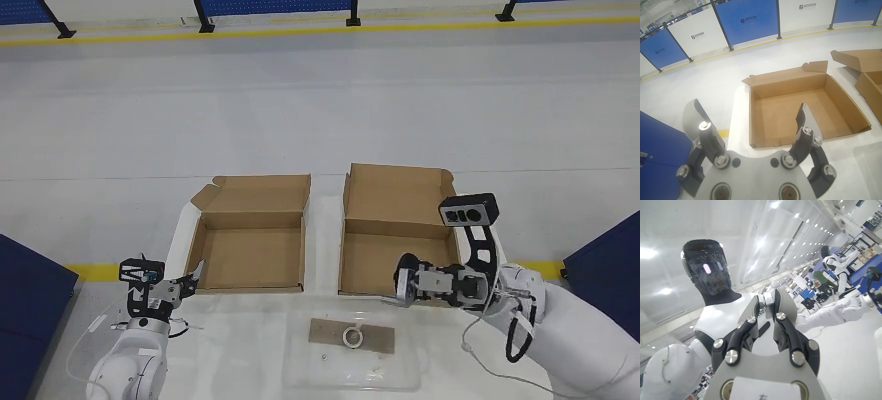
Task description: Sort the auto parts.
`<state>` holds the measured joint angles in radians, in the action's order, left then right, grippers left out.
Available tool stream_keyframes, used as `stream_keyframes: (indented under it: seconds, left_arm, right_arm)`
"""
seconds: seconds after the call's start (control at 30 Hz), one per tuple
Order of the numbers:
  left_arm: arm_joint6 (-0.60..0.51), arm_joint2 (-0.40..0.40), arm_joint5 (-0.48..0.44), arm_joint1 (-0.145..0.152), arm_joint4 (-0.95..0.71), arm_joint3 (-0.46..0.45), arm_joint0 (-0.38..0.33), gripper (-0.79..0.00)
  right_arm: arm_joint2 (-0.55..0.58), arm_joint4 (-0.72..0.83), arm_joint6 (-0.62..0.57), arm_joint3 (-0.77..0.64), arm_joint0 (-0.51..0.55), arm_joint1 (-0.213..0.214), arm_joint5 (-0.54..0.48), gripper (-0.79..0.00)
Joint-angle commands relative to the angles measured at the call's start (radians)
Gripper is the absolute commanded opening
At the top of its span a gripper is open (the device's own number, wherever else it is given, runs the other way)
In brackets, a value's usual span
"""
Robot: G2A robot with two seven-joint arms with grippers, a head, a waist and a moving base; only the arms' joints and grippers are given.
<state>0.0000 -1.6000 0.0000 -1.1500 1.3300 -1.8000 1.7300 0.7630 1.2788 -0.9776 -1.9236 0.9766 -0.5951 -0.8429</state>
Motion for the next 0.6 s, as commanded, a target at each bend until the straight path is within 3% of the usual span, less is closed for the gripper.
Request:
stream_keyframes:
  seconds: [0.0,0.17,0.47,0.57]
  left_arm:
    - [0.000,0.000,0.000,0.000,0.000,0.000,0.000,0.000]
    - [0.000,0.000,0.000,0.000,0.000,0.000,0.000,0.000]
    - [0.000,0.000,0.000,0.000,0.000,0.000,0.000,0.000]
    - [0.000,0.000,0.000,0.000,0.000,0.000,0.000,0.000]
  right_arm:
    - [0.050,0.074,-0.061,-0.015,0.015,-0.012,0.061,-0.785]
    - [0.161,0.231,-0.194,-0.017,0.068,-0.058,0.194,-0.785]
    - [0.168,0.227,-0.174,-0.033,0.070,-0.061,0.208,-0.785]
    - [0.185,0.320,-0.195,-0.076,0.077,-0.075,0.236,-0.785]
